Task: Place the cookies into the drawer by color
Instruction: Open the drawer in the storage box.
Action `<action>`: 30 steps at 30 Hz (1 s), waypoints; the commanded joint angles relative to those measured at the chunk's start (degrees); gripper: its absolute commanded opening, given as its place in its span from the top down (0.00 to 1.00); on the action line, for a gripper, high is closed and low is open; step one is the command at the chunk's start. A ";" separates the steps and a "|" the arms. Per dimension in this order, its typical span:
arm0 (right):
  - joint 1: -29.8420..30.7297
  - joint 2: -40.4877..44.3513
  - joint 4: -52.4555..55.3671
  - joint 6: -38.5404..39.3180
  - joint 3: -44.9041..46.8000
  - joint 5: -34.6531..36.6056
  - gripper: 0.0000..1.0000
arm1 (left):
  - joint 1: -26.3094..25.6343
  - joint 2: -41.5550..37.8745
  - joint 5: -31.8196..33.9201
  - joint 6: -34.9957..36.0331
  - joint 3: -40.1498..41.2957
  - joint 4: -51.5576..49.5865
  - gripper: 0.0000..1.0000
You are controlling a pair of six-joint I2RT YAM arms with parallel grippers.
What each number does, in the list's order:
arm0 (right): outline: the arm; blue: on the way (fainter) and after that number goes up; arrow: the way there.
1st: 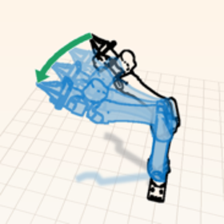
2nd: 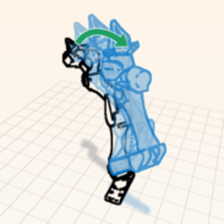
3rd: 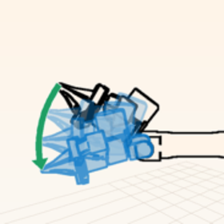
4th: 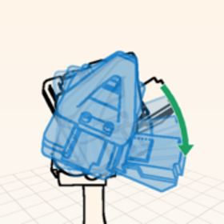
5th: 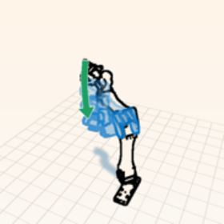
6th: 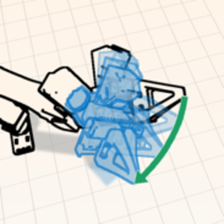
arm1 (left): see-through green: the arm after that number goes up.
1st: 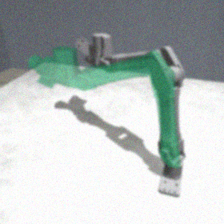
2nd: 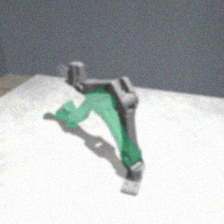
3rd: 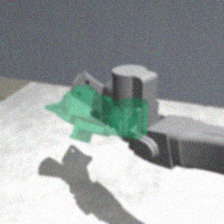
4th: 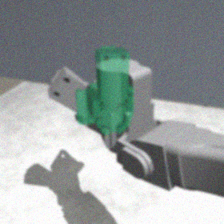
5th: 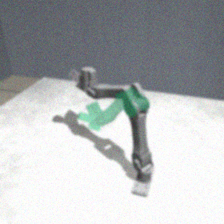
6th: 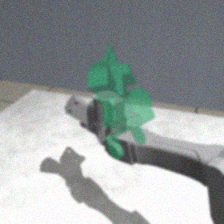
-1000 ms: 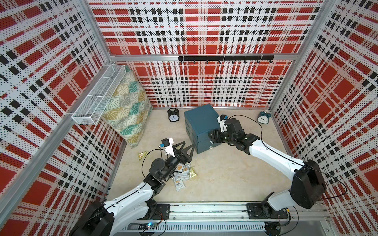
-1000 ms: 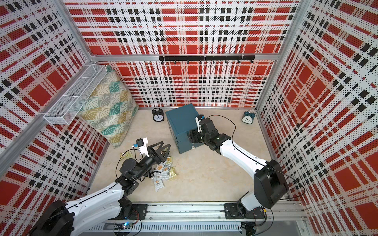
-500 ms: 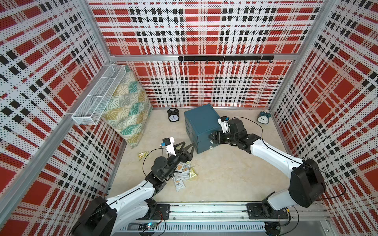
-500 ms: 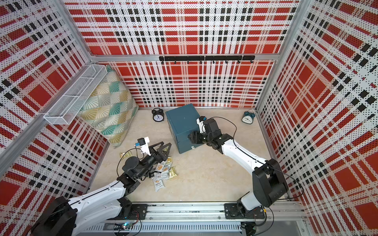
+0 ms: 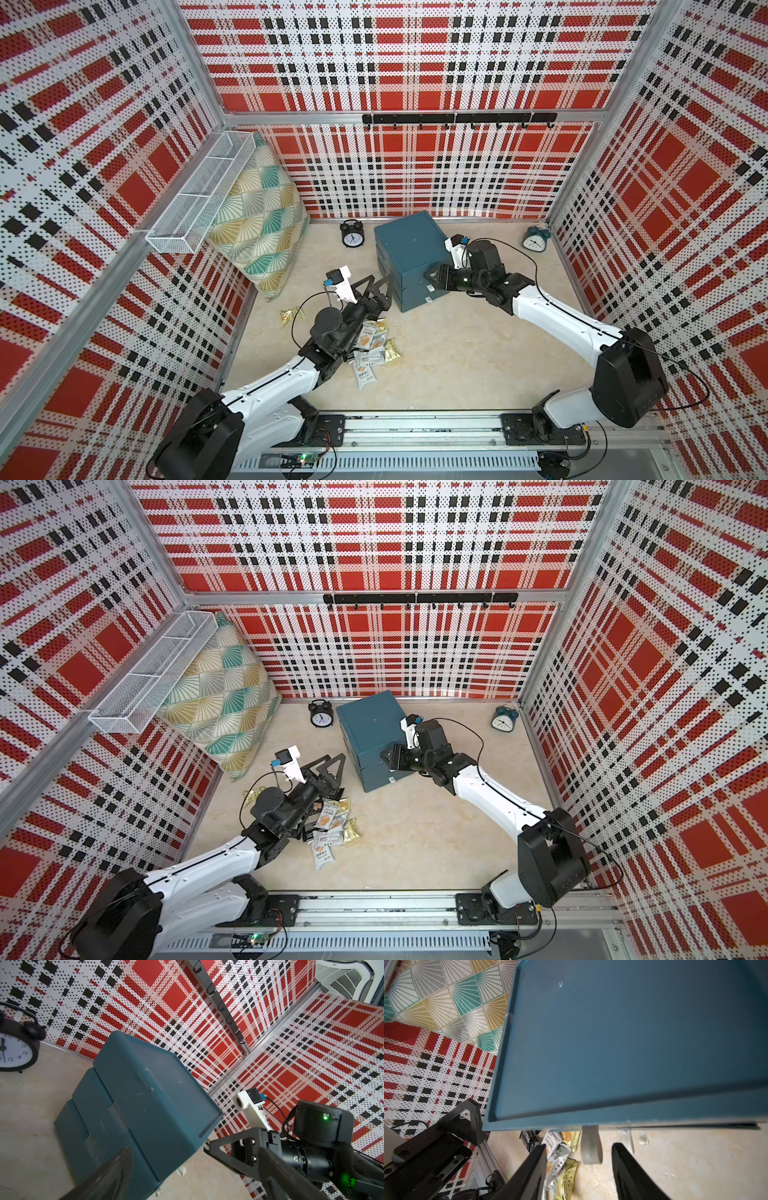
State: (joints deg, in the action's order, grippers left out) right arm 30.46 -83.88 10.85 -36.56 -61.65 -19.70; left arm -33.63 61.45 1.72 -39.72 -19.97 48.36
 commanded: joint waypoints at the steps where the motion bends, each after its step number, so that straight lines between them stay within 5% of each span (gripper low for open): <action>1: -0.18 1.59 -1.56 -1.50 -0.04 0.40 0.47 | 0.52 1.68 -5.96 3.49 -1.62 0.86 0.01; 21: -0.19 5.10 0.13 -1.70 4.50 5.29 0.93 | 0.67 0.30 -4.04 6.15 0.45 0.17 0.01; 30: 1.04 13.91 2.60 -1.94 11.08 7.55 0.94 | 1.45 -2.44 -2.08 6.15 1.82 0.05 0.01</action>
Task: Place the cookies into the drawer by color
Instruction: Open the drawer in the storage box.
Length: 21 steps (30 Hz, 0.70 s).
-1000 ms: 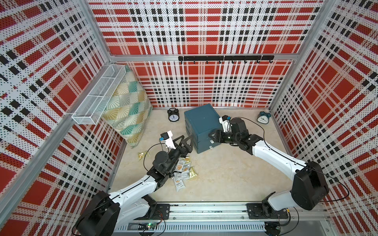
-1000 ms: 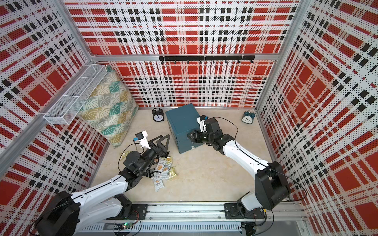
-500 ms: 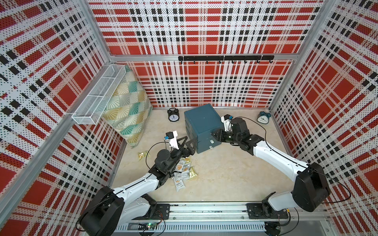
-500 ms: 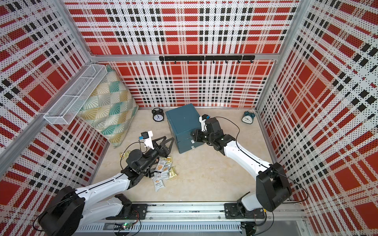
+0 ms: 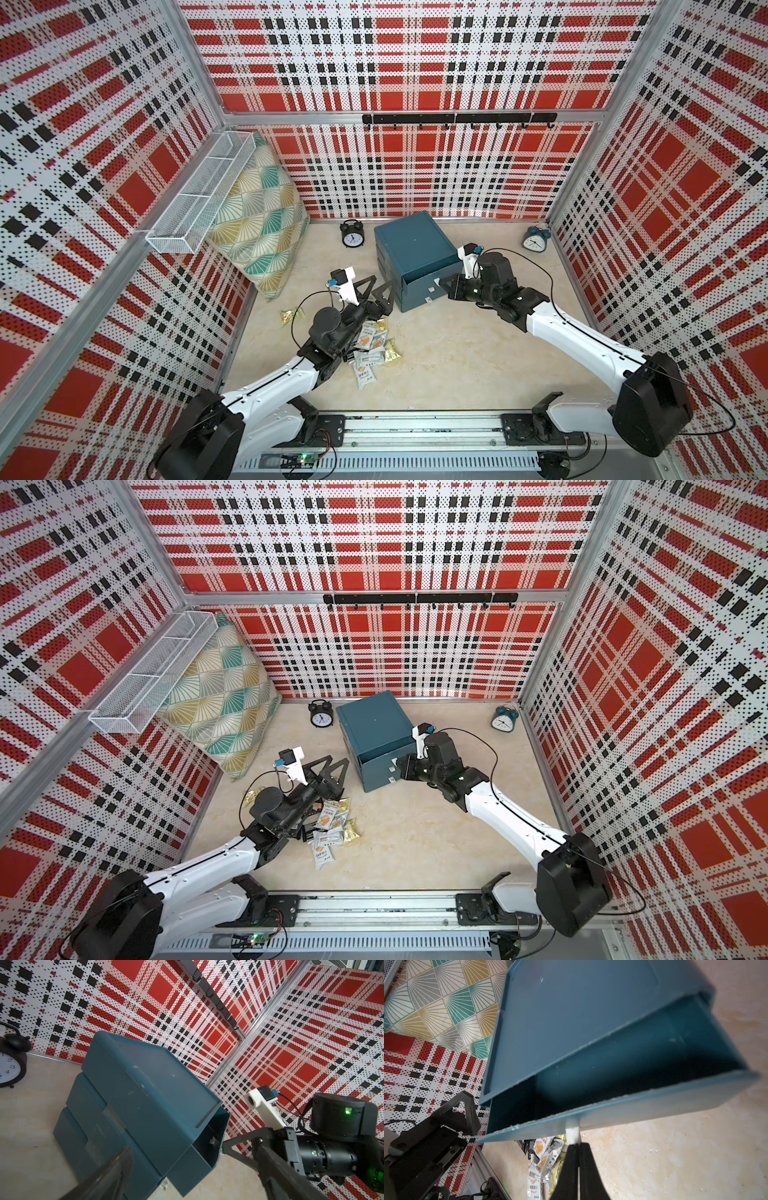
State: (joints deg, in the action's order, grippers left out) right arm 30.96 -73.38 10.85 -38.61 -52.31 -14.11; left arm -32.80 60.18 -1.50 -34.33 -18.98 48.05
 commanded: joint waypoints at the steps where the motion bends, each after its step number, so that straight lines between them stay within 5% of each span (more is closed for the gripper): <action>1: 0.84 4.56 3.12 0.09 2.42 2.33 0.94 | 0.71 -1.42 1.38 0.67 0.99 0.25 0.01; 14: 2.09 18.40 7.47 -1.71 11.68 5.41 0.90 | 4.36 -4.65 4.94 -1.25 1.97 -3.66 0.01; 21: 2.09 18.53 8.32 -0.01 10.92 4.79 0.47 | 6.93 -4.99 5.01 -2.74 2.22 -4.94 0.00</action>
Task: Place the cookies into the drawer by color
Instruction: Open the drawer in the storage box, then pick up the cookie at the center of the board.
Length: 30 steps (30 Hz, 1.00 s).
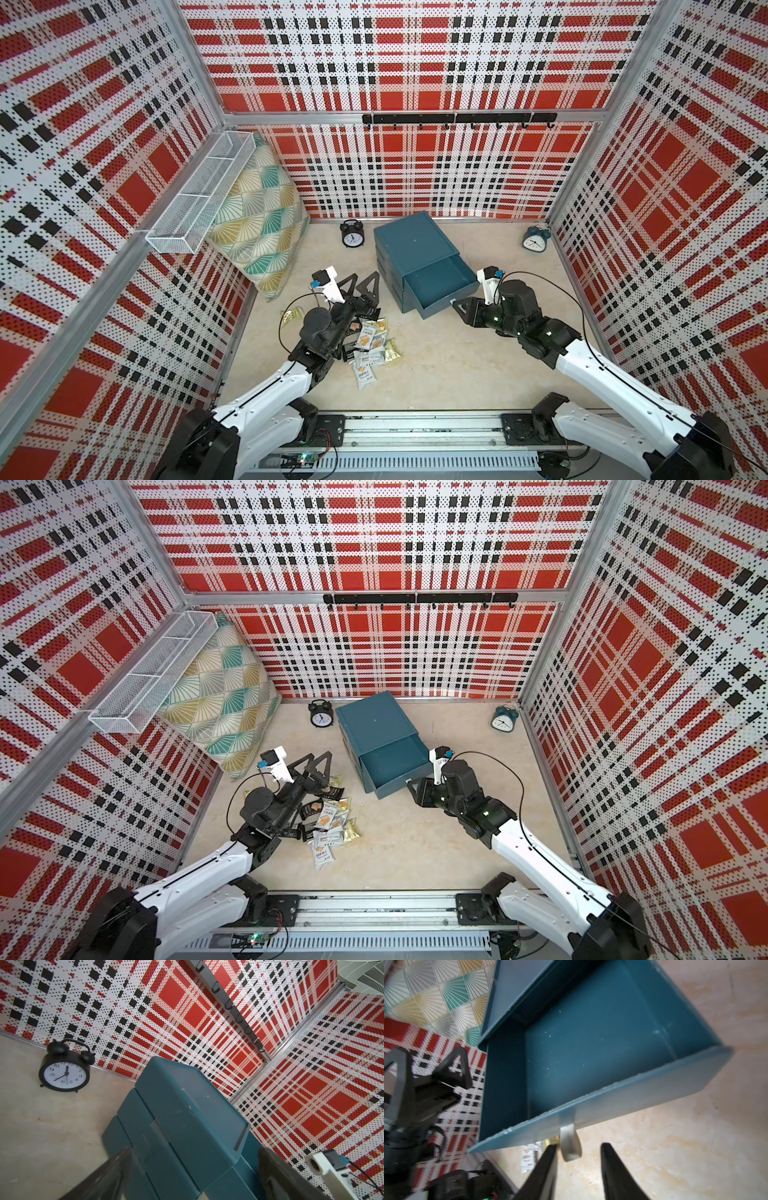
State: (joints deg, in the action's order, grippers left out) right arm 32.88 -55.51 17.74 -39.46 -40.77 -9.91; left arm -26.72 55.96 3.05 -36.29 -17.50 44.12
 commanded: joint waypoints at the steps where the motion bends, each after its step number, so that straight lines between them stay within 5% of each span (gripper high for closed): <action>1: 0.34 0.86 1.79 1.19 -0.85 0.67 0.40 | 1.04 -0.98 0.42 -0.84 0.82 -1.08 0.00; 4: 1.31 2.23 3.48 2.06 -1.49 2.07 0.26 | 0.97 -2.85 0.51 -0.97 1.30 -1.32 0.01; 11: 11.08 7.28 2.92 5.33 0.41 7.90 0.12 | -1.85 -10.09 4.18 -0.15 3.23 -1.94 0.01; 21: 28.00 -3.18 1.04 11.35 -2.79 19.13 0.20 | -4.22 -18.42 13.90 0.27 5.00 -6.25 0.00; 24: 31.95 -8.95 1.05 12.19 -5.37 22.73 0.25 | -0.25 -16.38 12.38 -1.98 4.31 -8.29 0.01; 30: 35.71 -18.18 -1.35 13.94 -9.39 23.98 0.29 | 16.93 -6.85 -4.17 -12.83 6.09 -3.99 0.01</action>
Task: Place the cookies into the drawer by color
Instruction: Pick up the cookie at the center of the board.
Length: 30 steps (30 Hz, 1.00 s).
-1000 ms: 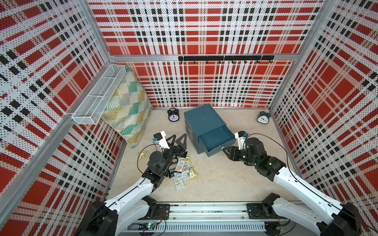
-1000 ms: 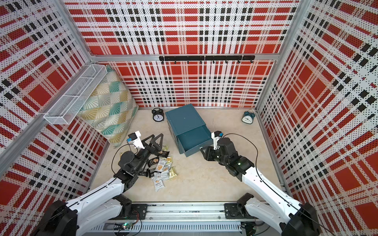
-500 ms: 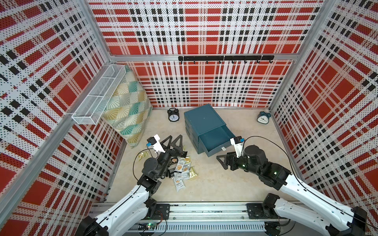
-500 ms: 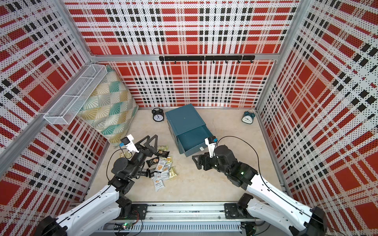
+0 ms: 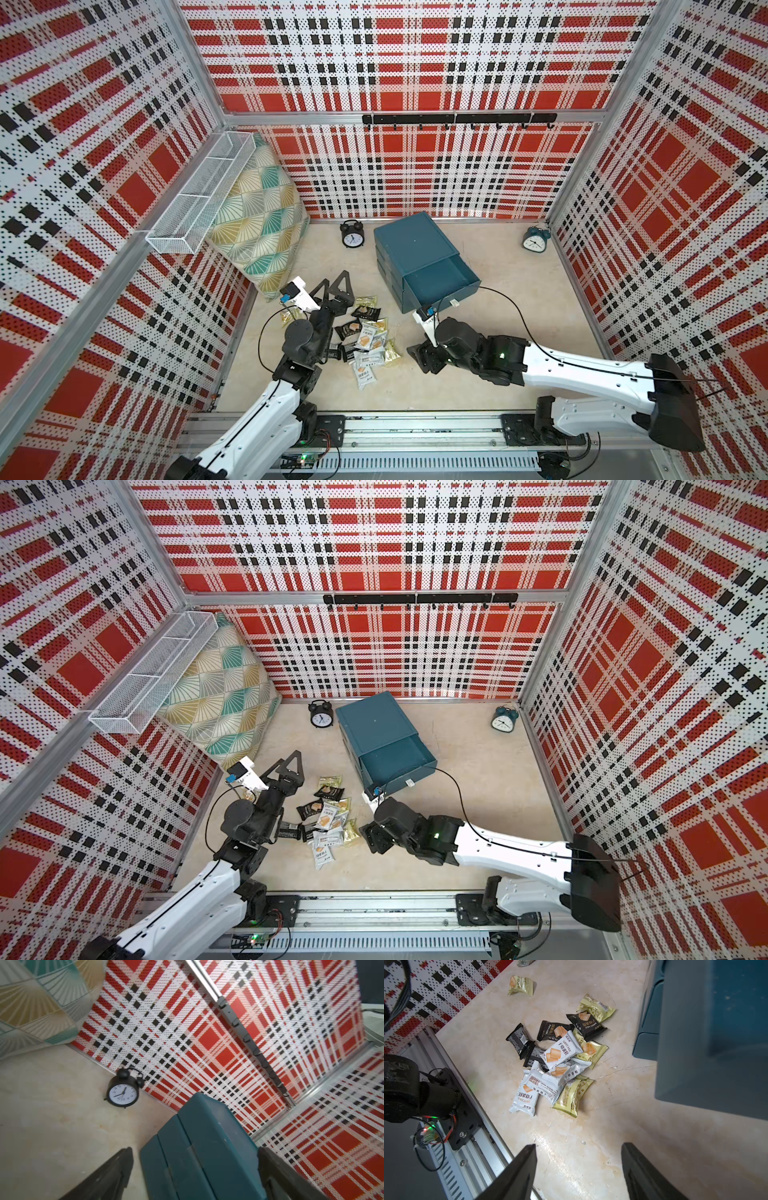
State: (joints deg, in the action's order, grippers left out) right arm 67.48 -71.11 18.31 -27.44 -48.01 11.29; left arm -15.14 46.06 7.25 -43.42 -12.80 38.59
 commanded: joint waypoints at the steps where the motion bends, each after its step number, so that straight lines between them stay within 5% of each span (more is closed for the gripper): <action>1: 1.91 -4.36 -1.72 2.49 -3.32 3.44 0.29 | 7.73 4.84 -10.85 -7.41 1.86 3.03 0.01; 8: 5.63 -16.94 3.19 8.14 -14.19 8.25 0.32 | 13.77 13.64 -20.65 -12.15 2.01 9.31 0.00; 30: 5.85 -39.17 11.34 22.56 -31.16 13.28 0.43 | 14.61 11.65 -18.85 -11.52 2.78 8.53 0.01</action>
State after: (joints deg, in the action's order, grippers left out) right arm 73.12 -108.42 27.75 -6.63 -77.32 22.81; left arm -1.04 58.59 -11.62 -55.13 -10.63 45.87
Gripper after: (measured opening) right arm 0.579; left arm 0.993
